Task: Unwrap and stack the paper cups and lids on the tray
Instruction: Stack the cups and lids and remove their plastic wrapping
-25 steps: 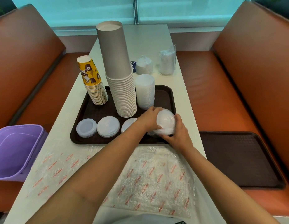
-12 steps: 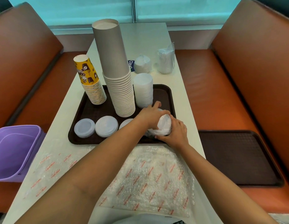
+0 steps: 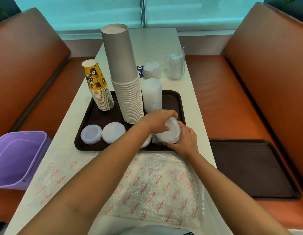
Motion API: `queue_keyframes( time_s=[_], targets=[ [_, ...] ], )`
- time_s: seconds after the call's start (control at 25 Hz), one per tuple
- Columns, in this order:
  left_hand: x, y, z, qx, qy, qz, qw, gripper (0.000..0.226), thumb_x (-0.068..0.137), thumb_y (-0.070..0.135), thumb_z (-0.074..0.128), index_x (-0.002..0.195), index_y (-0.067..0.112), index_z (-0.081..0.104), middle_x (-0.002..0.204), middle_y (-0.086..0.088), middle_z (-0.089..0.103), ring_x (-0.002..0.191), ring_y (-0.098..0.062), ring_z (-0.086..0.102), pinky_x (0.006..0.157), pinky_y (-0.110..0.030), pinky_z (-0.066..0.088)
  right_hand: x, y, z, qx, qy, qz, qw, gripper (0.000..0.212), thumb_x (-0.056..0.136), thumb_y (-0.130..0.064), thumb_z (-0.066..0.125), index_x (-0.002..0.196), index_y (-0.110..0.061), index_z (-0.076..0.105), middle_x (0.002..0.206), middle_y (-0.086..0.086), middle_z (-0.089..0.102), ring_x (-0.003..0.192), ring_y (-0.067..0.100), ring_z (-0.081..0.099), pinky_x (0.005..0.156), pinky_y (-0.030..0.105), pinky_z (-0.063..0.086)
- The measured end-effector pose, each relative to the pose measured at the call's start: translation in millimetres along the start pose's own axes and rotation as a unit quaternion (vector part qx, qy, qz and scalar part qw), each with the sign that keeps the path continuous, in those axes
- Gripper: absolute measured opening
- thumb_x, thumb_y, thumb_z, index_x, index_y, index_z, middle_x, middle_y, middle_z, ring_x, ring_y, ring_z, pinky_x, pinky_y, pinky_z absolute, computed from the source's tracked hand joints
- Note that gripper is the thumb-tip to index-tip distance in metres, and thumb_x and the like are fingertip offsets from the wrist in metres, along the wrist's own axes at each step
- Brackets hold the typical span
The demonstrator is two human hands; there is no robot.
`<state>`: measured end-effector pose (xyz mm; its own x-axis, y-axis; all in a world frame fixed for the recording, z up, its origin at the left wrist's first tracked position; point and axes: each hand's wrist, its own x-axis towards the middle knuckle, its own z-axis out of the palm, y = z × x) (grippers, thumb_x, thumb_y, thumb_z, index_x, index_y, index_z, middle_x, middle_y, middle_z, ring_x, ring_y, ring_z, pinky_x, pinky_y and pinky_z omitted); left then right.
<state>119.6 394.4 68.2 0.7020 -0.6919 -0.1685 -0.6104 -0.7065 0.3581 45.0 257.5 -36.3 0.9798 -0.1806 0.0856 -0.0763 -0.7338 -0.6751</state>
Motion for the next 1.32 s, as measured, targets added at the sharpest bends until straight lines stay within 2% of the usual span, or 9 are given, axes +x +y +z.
queue_keyframes(
  time_s=[0.2,0.32,0.4,0.56,0.68,0.92,1.04,1.16,1.32],
  targets=[
    [-32,-10,-17,-0.267,0.181,-0.078,0.943,0.025,0.090,0.012,0.060,0.115,0.009,0.061,0.107,-0.003,0.061,0.102,-0.016,0.056,0.084,-0.022,0.040,-1,3,2,0.000,0.020,-0.015,1.000,0.105,0.049,-0.073,0.056,0.139,-0.022,0.039,0.131,0.002,0.053,0.120,0.026,0.044,0.101,0.041,0.031],
    [-57,-23,-7,-0.199,0.361,-0.109,0.905,0.025,0.089,0.006,0.058,0.114,0.008,0.062,0.108,-0.007,0.063,0.096,-0.013,0.053,0.080,-0.021,0.038,1,5,4,-0.003,0.018,-0.014,1.000,0.105,0.050,-0.072,0.060,0.140,-0.023,0.037,0.134,0.001,0.051,0.123,0.026,0.043,0.104,0.043,0.030],
    [-70,-36,12,-0.118,0.401,-0.110,0.902,0.031,0.082,-0.004,0.058,0.111,0.008,0.065,0.104,-0.009,0.065,0.095,-0.019,0.056,0.079,-0.025,0.041,3,6,5,-0.004,0.016,-0.009,1.000,0.104,0.055,-0.064,0.072,0.142,-0.020,0.036,0.136,0.003,0.050,0.124,0.027,0.042,0.105,0.043,0.029],
    [-83,-59,52,-0.005,0.316,-0.083,0.945,0.042,0.065,-0.011,0.060,0.103,0.006,0.066,0.099,-0.012,0.067,0.092,-0.032,0.059,0.088,-0.039,0.047,3,10,8,-0.009,0.029,-0.009,0.999,0.101,0.061,-0.048,0.083,0.143,-0.018,0.034,0.140,0.004,0.048,0.126,0.027,0.041,0.107,0.043,0.028],
    [-91,-60,65,0.003,0.228,-0.098,0.969,0.044,0.063,0.007,0.061,0.107,0.008,0.064,0.106,-0.011,0.065,0.098,-0.032,0.058,0.097,-0.042,0.044,3,11,9,-0.006,0.029,-0.010,0.999,0.100,0.062,-0.047,0.083,0.143,-0.017,0.035,0.140,0.004,0.048,0.126,0.027,0.042,0.108,0.044,0.028],
    [-83,-56,46,0.018,0.191,-0.109,0.975,0.068,0.068,0.041,0.075,0.125,0.016,0.049,0.130,-0.006,0.045,0.121,-0.023,0.040,0.100,-0.035,0.034,3,12,9,0.011,0.033,-0.011,0.999,0.100,0.060,-0.053,0.078,0.143,-0.016,0.035,0.138,0.006,0.049,0.125,0.028,0.043,0.107,0.043,0.028],
    [-70,-58,35,0.034,0.092,-0.134,0.986,0.091,0.069,0.051,0.074,0.143,0.026,0.028,0.144,-0.005,0.031,0.131,-0.024,0.031,0.103,-0.037,0.033,3,12,9,0.009,0.037,-0.012,0.999,0.098,0.061,-0.048,0.082,0.142,-0.015,0.037,0.138,0.006,0.050,0.124,0.028,0.045,0.107,0.044,0.030],
    [-63,-64,37,0.049,-0.001,-0.165,0.985,0.091,0.075,0.051,0.069,0.148,0.029,0.018,0.148,-0.007,0.026,0.133,-0.028,0.030,0.103,-0.040,0.036,3,12,8,0.010,0.041,-0.018,0.999,0.098,0.060,-0.052,0.079,0.141,-0.016,0.039,0.136,0.005,0.052,0.122,0.028,0.046,0.106,0.044,0.032],
    [-60,-64,40,0.043,-0.026,-0.173,0.984,0.090,0.074,0.053,0.069,0.146,0.030,0.020,0.146,-0.008,0.027,0.131,-0.032,0.030,0.102,-0.041,0.036,3,11,9,0.018,0.041,-0.014,0.999,0.097,0.057,-0.056,0.073,0.140,-0.016,0.040,0.134,0.005,0.053,0.120,0.028,0.046,0.104,0.042,0.032]
  ],
)
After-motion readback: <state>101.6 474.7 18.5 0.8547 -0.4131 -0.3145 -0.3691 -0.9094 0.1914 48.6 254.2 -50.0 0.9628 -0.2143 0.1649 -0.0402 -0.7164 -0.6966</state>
